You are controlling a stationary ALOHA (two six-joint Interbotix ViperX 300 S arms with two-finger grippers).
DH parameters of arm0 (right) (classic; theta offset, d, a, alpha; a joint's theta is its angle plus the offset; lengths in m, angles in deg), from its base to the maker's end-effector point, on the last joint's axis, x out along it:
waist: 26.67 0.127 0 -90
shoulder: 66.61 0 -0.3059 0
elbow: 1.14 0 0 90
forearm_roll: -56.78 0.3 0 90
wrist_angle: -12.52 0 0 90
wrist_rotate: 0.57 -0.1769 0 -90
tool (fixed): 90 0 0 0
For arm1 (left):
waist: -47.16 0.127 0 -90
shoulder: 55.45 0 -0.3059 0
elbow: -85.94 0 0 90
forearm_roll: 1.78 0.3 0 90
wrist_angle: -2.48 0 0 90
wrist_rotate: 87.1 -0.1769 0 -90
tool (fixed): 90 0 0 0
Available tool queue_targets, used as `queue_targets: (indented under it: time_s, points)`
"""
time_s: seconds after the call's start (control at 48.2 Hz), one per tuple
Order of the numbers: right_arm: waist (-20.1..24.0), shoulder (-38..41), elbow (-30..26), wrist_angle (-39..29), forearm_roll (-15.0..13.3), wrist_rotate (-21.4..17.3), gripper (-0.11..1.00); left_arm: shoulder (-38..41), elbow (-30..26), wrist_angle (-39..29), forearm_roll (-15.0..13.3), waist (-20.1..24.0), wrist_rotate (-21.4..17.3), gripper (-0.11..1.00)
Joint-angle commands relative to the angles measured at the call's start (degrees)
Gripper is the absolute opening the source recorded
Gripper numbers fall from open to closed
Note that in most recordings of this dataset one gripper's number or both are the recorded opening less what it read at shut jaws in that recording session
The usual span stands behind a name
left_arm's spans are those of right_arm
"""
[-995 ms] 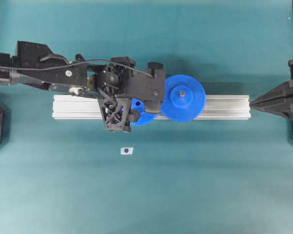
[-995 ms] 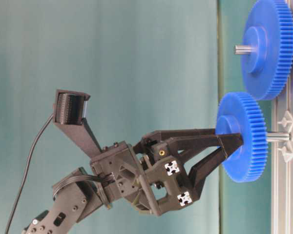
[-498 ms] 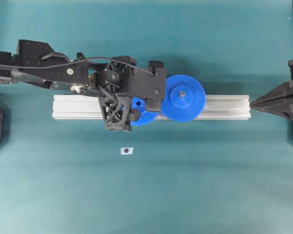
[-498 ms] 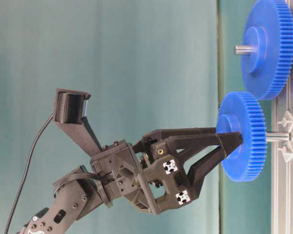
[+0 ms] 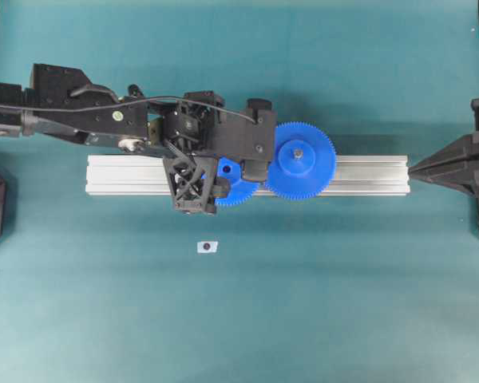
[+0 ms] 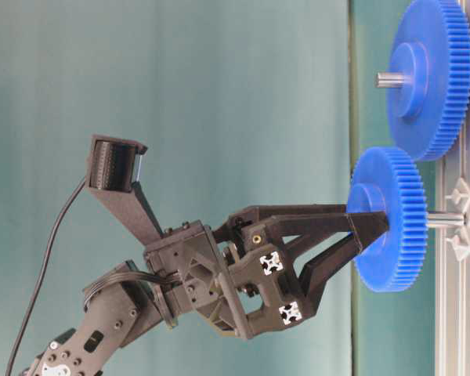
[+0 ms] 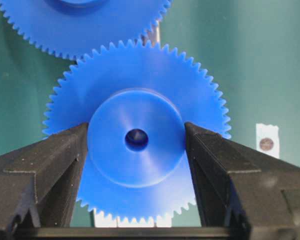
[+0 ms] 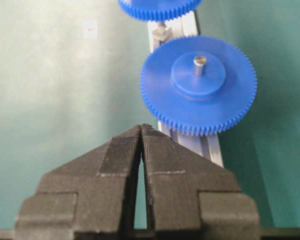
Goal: Find the location of the shaft and insert the small gear.
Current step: 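Align the gear bore with the shaft and push it on, meshing teeth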
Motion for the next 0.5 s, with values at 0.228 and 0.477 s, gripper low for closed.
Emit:
queue_targets:
  time_s: [0.228, 0.477]
  points:
    - [-0.1, 0.3, -0.5, 0.2, 0.1, -0.5, 0.09, -1.2, -2.8, 0.5, 0.3, -0.2, 0.6, 0.83]
    - [-0.1, 0.3, -0.5, 0.2, 0.1, -0.5, 0.09, -3.8, -5.4, 0.5, 0.2, -0.2, 0.4, 0.83]
